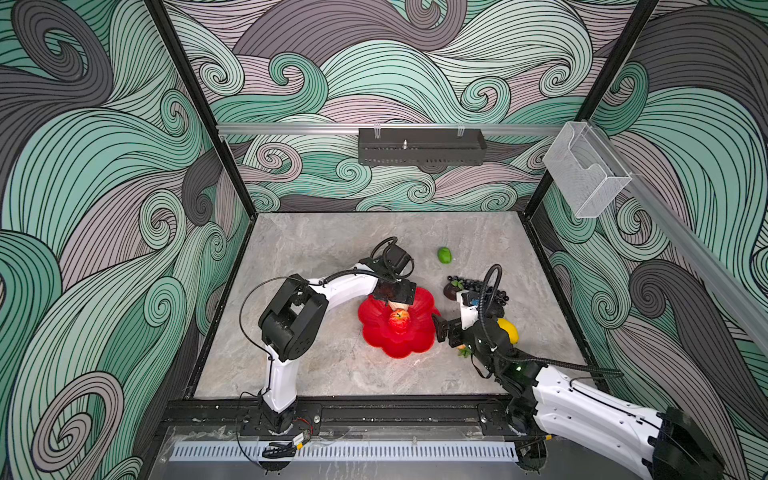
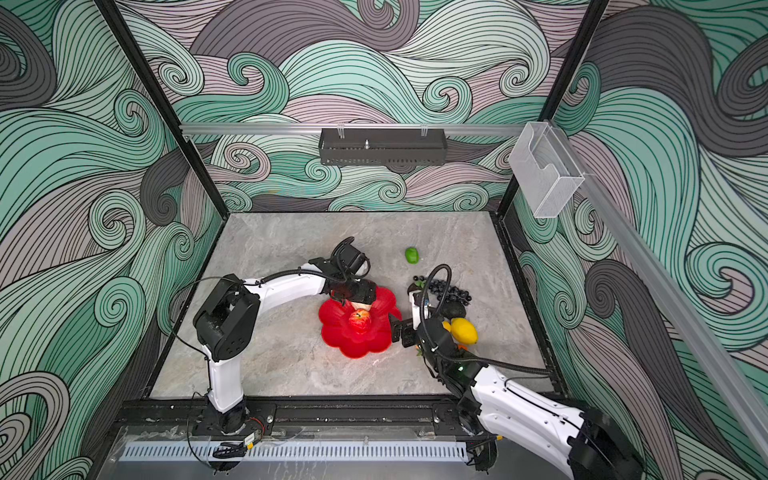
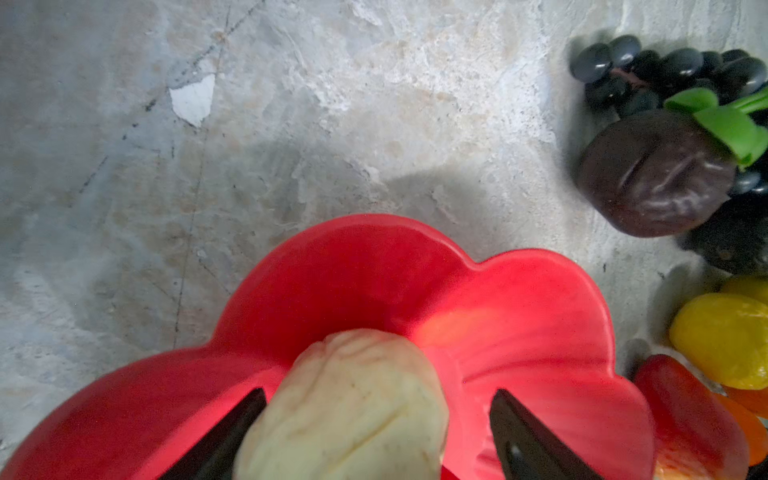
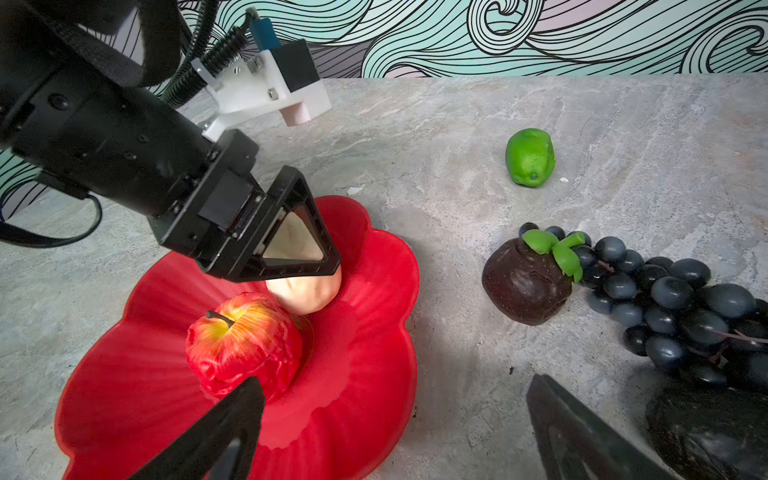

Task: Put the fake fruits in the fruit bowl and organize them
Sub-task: 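Lower the pear into the bowl beside the apple with the left gripper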

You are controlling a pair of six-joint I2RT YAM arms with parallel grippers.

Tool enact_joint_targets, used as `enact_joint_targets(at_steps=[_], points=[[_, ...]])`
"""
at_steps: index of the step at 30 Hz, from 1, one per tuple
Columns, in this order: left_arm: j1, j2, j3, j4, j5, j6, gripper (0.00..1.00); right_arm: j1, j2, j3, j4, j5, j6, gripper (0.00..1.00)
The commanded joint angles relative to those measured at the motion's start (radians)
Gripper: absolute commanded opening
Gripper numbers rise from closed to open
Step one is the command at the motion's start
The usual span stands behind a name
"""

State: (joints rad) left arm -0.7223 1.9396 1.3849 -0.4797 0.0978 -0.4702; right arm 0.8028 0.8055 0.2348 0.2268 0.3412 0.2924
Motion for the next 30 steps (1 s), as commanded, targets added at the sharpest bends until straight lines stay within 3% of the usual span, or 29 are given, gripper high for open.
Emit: enact_joint_targets(at_steps=[1,7,13,18,30], points=[[-0.003,-0.041,-0.002,-0.034,-0.013,0.01,0.87,-0.005,0.0,0.002,0.014,0.015,0.005,0.99],[-0.003,-0.047,0.0,-0.061,-0.064,0.007,0.86,-0.005,-0.002,0.003,0.013,0.015,0.005,0.99],[-0.003,-0.041,0.011,-0.083,-0.082,0.013,0.66,-0.006,0.0,0.003,0.013,0.014,0.005,0.99],[-0.004,-0.047,0.012,-0.098,-0.098,0.024,0.56,-0.007,-0.002,0.003,0.011,0.014,0.005,0.99],[0.0,-0.096,-0.034,-0.114,-0.117,0.026,0.56,-0.008,-0.004,0.003,0.008,0.013,0.005,0.99]])
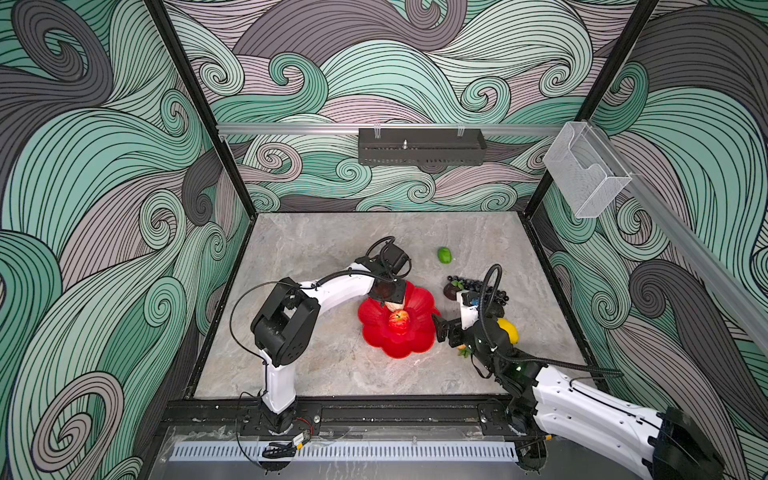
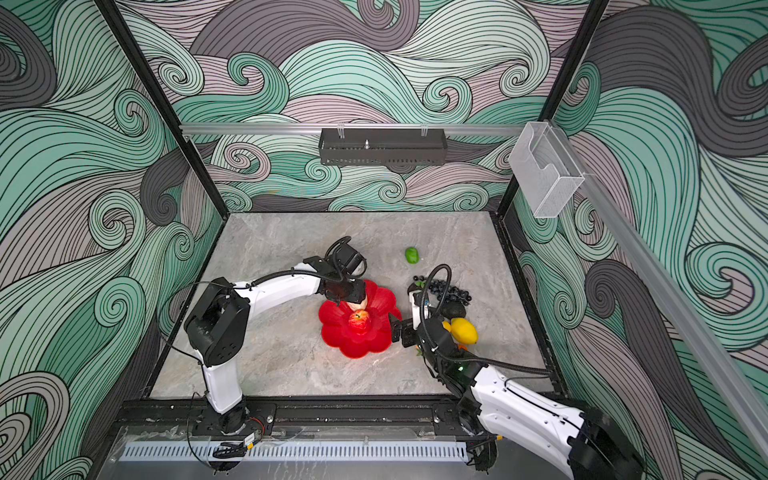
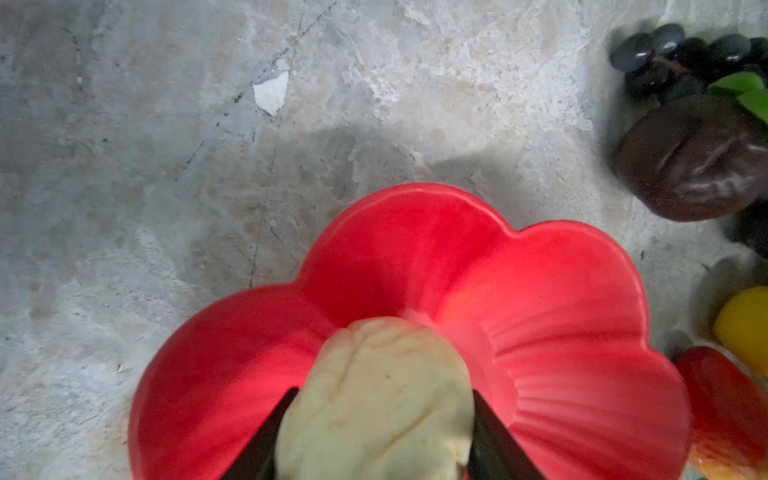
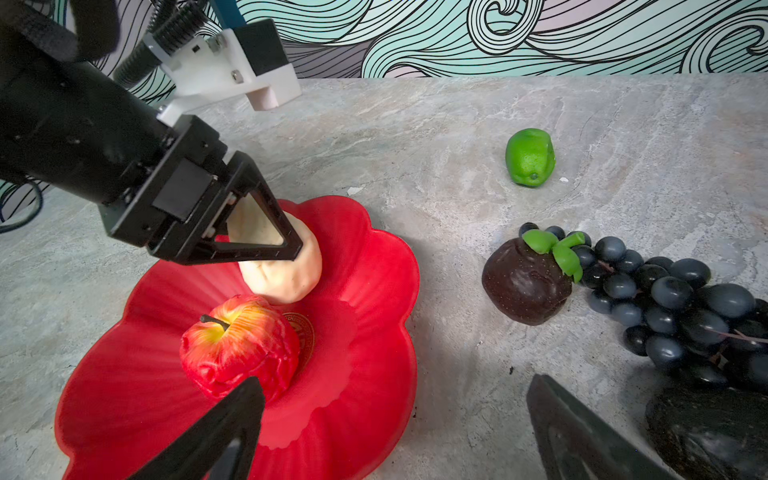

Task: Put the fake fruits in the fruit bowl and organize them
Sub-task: 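Lower the pear into the bowl beside the apple with the left gripper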

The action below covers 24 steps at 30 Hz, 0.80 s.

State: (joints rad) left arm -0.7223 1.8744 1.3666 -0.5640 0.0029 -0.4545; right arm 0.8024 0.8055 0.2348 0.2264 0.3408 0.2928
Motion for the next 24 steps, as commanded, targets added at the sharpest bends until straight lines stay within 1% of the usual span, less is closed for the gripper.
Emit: enact_joint_targets(at_steps=[1,8,11,13,24], points=[[0.001,-0.032,-0.022,-0.029,-0.02,0.009,0.57,-0.008,-0.003,0.003,0.007,0.014,0.005,0.99],[0.01,-0.044,-0.067,-0.014,-0.025,-0.005,0.61,-0.008,-0.004,0.003,0.007,0.014,0.005,0.99],[0.015,-0.045,-0.076,-0.013,-0.029,-0.009,0.68,-0.009,-0.005,0.003,0.007,0.014,0.006,0.99],[0.017,-0.048,-0.078,-0.01,-0.033,-0.01,0.71,-0.009,-0.005,0.002,0.007,0.012,0.006,0.99],[0.026,-0.064,-0.067,-0.024,-0.056,-0.01,0.83,-0.009,0.0,0.003,0.01,0.011,0.008,0.99]])
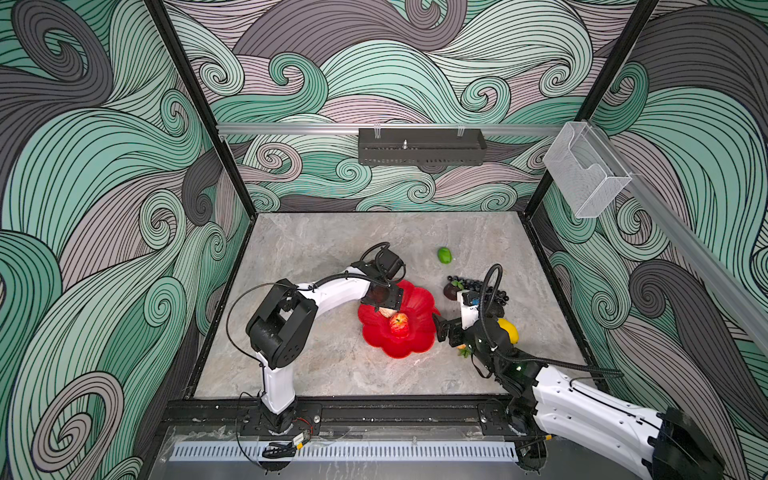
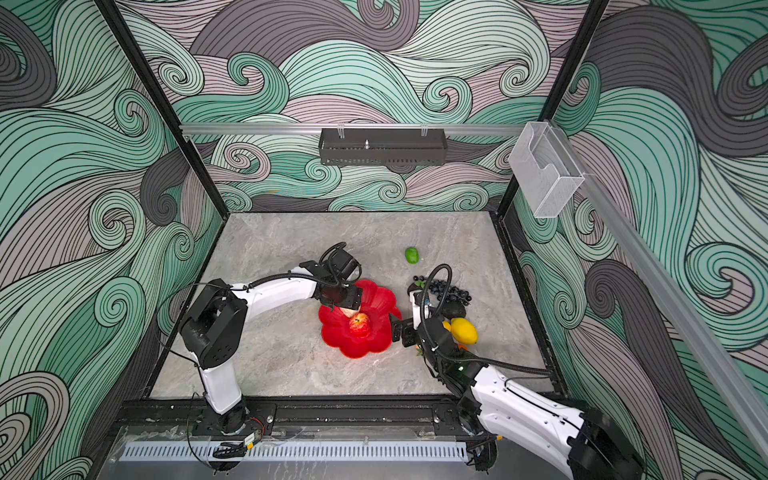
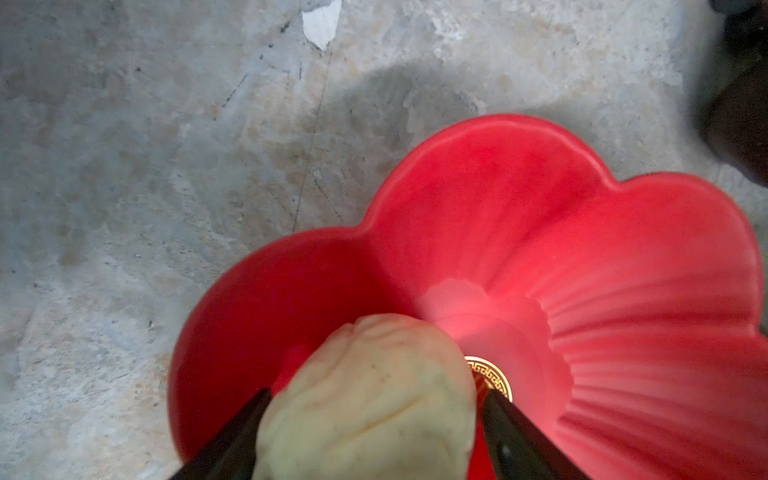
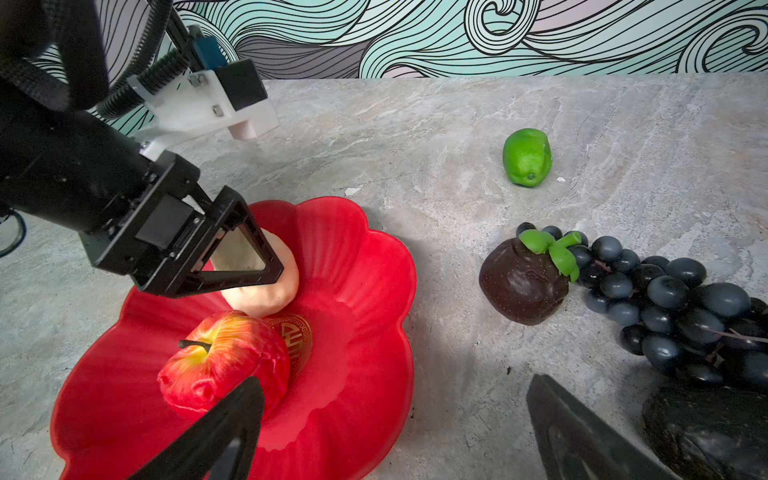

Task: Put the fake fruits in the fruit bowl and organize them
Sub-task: 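Lower the pear into the bowl beside the apple with the left gripper, then open the left gripper and withdraw while the right gripper moves over the lemons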

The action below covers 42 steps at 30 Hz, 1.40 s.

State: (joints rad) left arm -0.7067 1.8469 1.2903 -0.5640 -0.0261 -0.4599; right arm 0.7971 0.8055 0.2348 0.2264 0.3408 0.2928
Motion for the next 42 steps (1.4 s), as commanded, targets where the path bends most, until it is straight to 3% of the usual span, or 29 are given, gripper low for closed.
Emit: enact_joint_targets(at_steps=[1,8,15,23,25,34,42], points=[[0.012,-0.039,0.01,-0.028,-0.03,-0.005,0.83,-0.004,0.002,0.003,0.01,0.011,0.007,0.99],[0.013,-0.068,0.004,-0.05,-0.044,-0.004,0.85,-0.005,-0.003,0.007,0.0,0.02,0.012,0.99],[0.013,-0.142,-0.019,-0.081,-0.032,-0.011,0.87,-0.009,-0.102,0.079,-0.171,0.084,0.065,0.99],[0.013,-0.284,-0.105,-0.067,-0.037,-0.022,0.89,-0.045,-0.038,0.25,-0.399,0.116,0.1,0.99],[0.013,-0.343,-0.143,-0.067,-0.082,-0.016,0.94,-0.076,0.008,0.303,-0.457,0.104,0.1,0.99],[0.018,-0.776,-0.472,0.099,-0.263,-0.017,0.95,-0.262,0.196,0.493,-0.665,-0.012,0.123,0.98],[0.023,-1.115,-0.79,0.303,-0.414,-0.047,0.97,-0.402,0.2,0.523,-0.812,-0.028,0.171,0.98]])
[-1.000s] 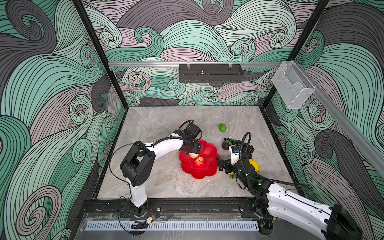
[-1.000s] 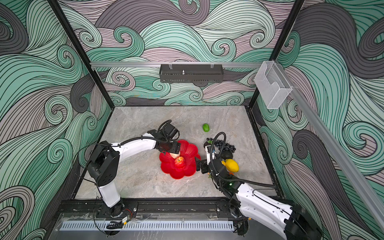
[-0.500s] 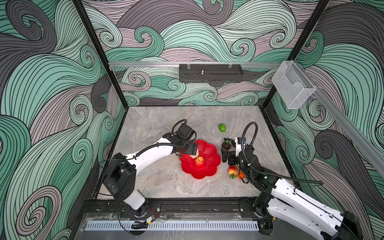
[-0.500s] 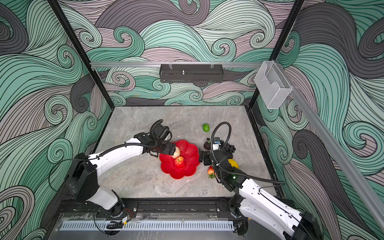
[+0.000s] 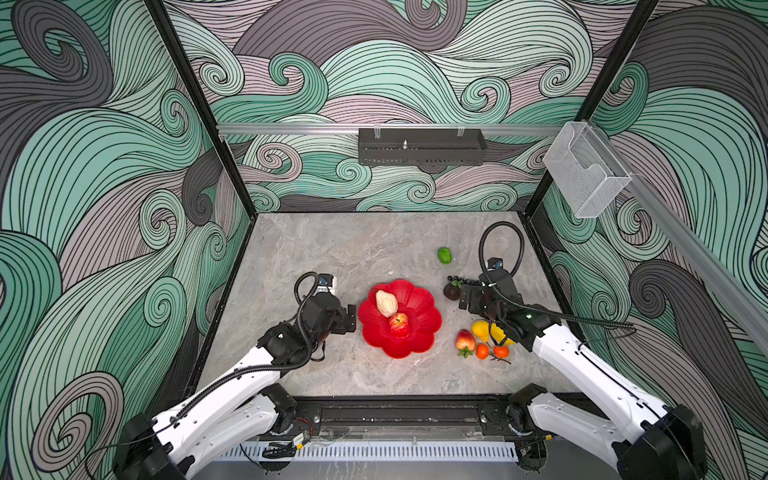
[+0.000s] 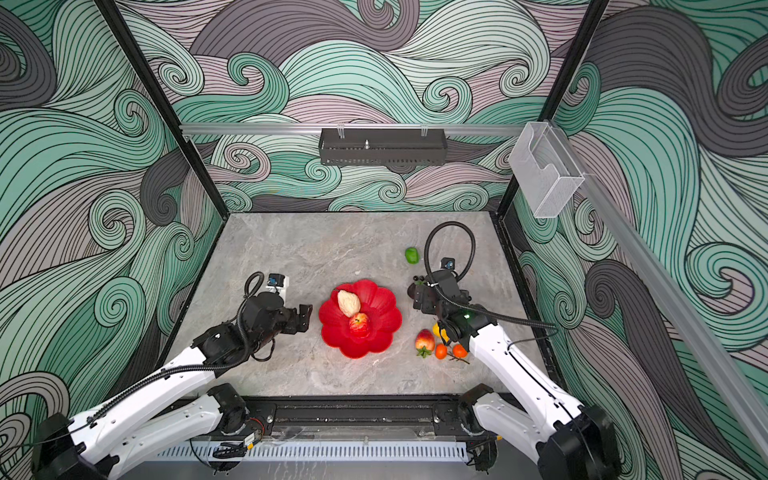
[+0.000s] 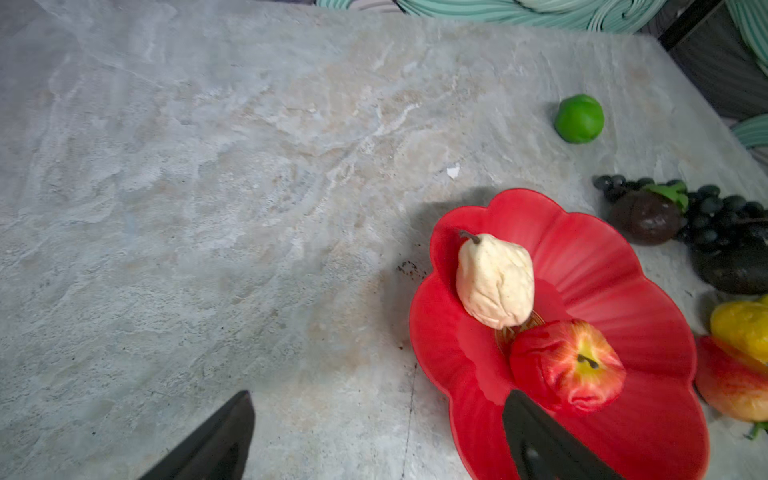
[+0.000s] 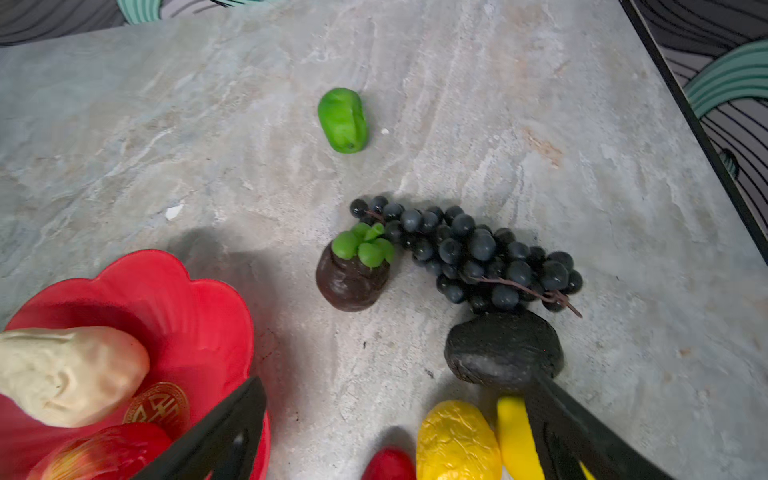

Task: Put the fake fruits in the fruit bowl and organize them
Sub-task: 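Open the left gripper and withdraw while the right gripper moves over the lemons, then lower the right gripper onto the large yellow lemon and grasp it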

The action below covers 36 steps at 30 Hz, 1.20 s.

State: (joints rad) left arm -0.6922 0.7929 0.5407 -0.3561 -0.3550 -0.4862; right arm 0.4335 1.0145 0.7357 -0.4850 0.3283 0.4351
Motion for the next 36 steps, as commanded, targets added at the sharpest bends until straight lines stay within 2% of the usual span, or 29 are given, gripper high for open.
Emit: enact_joint_targets(at_steps=[1,7,12,19,22,31,36], points=[[0.008,-0.087,-0.063,0.107,-0.087,-0.015,0.97,-0.061,-0.011,0.021,-0.117,-0.027,0.03,0.98],[0.01,-0.164,-0.127,0.162,-0.034,0.033,0.98,-0.143,0.004,0.005,-0.134,-0.102,0.047,0.96],[0.01,-0.193,-0.147,0.175,-0.014,0.043,0.97,-0.161,0.045,0.016,-0.189,-0.047,0.068,0.95],[0.011,-0.249,-0.17,0.173,-0.013,0.044,0.98,-0.376,0.054,-0.042,-0.188,-0.259,0.099,0.94],[0.011,-0.262,-0.173,0.168,-0.013,0.045,0.98,-0.42,0.066,-0.069,-0.169,-0.312,0.102,0.94],[0.012,-0.277,-0.179,0.161,-0.022,0.042,0.98,-0.435,0.138,-0.095,-0.141,-0.336,0.086,0.94],[0.013,-0.278,-0.18,0.164,-0.021,0.038,0.98,-0.434,0.122,-0.115,-0.149,-0.4,0.079,0.88]])
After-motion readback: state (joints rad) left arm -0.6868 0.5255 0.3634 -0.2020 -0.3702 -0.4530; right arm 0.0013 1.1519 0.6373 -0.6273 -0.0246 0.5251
